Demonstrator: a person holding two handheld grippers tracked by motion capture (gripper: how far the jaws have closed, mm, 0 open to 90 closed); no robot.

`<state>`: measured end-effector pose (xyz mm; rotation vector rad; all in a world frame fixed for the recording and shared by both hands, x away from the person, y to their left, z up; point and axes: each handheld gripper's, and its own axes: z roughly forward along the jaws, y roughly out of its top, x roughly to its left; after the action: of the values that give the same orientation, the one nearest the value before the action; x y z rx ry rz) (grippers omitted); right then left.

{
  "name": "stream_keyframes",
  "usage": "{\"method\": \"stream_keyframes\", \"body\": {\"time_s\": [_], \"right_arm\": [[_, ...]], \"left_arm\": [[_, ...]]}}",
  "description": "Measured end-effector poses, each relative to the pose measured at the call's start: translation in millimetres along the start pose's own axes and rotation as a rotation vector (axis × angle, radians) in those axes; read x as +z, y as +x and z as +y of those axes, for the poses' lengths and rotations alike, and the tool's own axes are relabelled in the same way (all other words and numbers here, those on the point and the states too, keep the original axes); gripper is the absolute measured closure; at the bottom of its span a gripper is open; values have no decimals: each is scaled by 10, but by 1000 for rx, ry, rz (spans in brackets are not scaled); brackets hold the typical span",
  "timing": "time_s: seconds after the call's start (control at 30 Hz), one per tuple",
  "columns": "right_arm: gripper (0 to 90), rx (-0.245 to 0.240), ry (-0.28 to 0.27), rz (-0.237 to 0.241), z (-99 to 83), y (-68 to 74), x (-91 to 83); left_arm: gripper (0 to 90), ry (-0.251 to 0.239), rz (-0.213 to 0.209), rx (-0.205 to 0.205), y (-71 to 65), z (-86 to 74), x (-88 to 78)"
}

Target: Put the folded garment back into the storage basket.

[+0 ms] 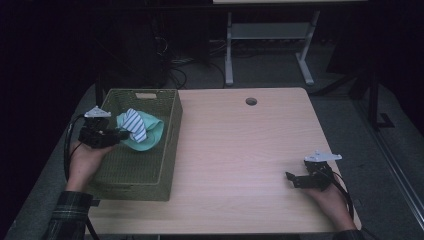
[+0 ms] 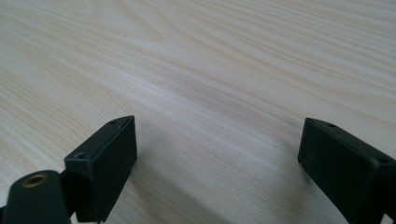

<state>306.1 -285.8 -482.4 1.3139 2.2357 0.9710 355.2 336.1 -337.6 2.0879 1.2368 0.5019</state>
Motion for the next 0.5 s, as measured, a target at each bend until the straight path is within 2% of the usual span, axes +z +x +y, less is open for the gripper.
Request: {"method": "stream_keyframes", "body": {"time_s": [0.37,0.5], "right_arm": [[114,0,0,0,0,0,0],[114,0,0,0,0,0,0]], "left_arm": [[730,89,-21,29,12,-111,307],[720,123,-29,27,11,-152,401]]}}
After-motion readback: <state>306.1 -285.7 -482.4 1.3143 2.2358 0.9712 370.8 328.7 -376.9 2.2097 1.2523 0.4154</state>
